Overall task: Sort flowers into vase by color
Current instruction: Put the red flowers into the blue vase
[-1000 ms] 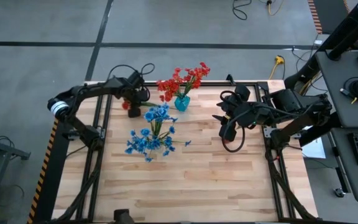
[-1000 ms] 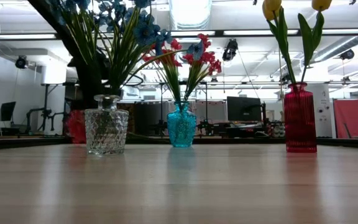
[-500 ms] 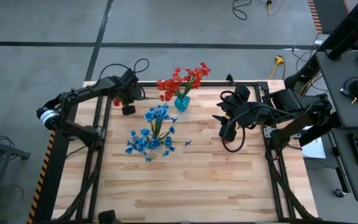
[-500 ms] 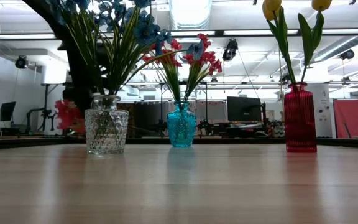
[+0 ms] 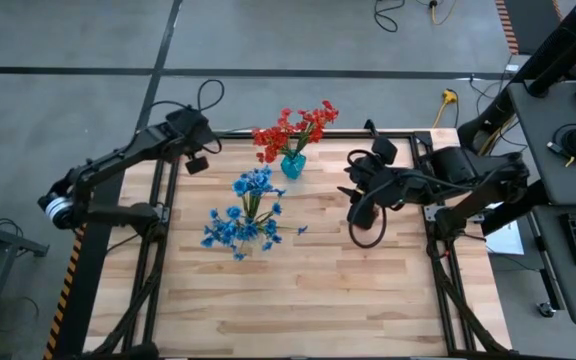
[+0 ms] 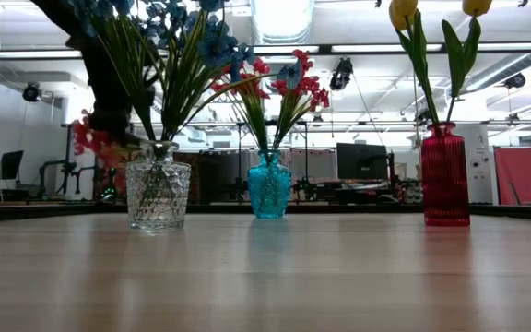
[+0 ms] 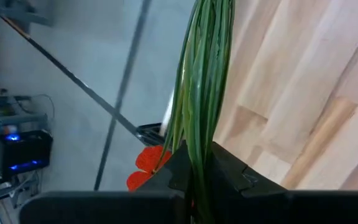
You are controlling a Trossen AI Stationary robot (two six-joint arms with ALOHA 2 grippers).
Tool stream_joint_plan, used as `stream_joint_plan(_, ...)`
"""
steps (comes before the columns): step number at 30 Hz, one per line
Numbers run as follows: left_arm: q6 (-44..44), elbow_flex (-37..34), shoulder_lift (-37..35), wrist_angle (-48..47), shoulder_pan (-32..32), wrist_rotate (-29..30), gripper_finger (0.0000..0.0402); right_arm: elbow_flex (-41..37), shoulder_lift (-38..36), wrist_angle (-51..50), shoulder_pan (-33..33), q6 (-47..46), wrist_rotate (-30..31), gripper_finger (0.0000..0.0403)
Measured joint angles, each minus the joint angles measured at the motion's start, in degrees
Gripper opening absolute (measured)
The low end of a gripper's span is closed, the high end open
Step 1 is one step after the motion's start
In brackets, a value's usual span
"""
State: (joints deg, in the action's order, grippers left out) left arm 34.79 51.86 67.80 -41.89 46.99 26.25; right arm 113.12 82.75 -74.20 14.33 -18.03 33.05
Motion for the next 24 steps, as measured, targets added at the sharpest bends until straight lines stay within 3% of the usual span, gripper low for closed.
stream_joint_plan(6,-0.36,3.47,-4.06,-0.11,-0.26,0.21,0.0016,0.00,1.63,2.01,0.00,2.32,0.06,0.0201)
stream_joint_plan(17,0.42,21.97,-4.15,-2.77,-1.37,0.29,0.0011,1.50,2.57,4.65,-1.41,5.61,0.10,0.0201)
stream_joint_plan(24,0.39,30.89,-2.57,-6.37,-6.46,0.27,0.0011,2.01,2.57,5.69,-3.11,9.10,0.08,0.0201)
